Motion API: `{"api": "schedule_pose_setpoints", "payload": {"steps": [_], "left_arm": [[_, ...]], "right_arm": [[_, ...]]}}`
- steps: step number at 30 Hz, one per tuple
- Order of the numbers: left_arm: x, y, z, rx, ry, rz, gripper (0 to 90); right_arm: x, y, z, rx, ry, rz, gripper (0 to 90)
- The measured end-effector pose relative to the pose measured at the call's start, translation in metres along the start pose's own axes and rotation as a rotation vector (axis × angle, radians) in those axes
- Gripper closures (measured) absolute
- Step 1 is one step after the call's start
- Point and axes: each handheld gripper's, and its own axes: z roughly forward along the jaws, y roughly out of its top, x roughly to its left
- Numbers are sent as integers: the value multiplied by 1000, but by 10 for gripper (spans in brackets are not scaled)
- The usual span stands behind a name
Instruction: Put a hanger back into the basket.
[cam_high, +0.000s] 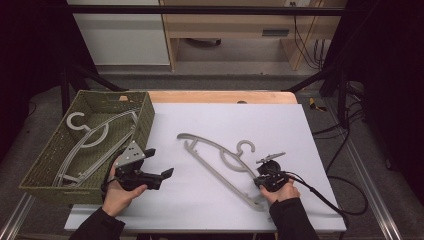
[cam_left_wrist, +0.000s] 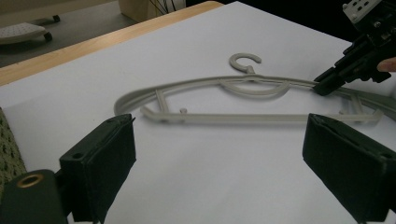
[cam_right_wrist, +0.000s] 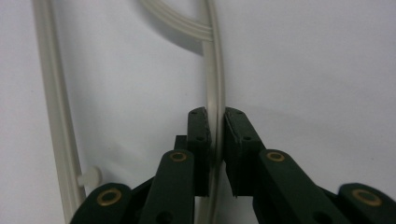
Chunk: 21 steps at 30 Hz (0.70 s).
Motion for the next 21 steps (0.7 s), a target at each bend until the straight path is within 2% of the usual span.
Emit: {"api": "schedule_pose_setpoints", "payload": {"steps": [3,5,6,8,9,10,11,12,14,15,16,17,21], "left_arm": [[-1,0,1,4,-1,2,93],[-1,0,1,6,-2,3,93],[-1,0,1,7,-2,4,93],[-1,-1,1,7,-4,4,93],[-1,-1,1,7,-3,5,93],[-1,-1,1,7,-3,4,93],[-1,-1,2,8,-4,2,94],[-1,-1,2,8,-3,2,94],[-1,-1,3,11,-4,3,94],[-2,-1,3,12,-3,6,94],[-2,-1,3,16,-5,7,94],[-2,-1,4,16,-6,5,93],[-3,-2,6,28,-10,11,93]], "right_arm": [[-2,0,1,-2,23,-3,821],[-4,0,1,-8,25,-29,815],[-3,0,1,-5,28,-9,811],[-2,-1,-1,4,35,-5,803],[-4,-3,-2,10,46,-40,799],[-4,-4,-2,12,33,-59,797],[-2,-4,-3,29,32,-54,797],[-2,-4,-3,26,38,-70,797],[1,-4,-3,37,14,-57,798],[1,-4,-2,38,7,-65,798],[2,-4,-3,37,14,-81,800],[3,-3,-2,45,-1,-69,802],[3,-1,-2,52,-4,-74,816]]}}
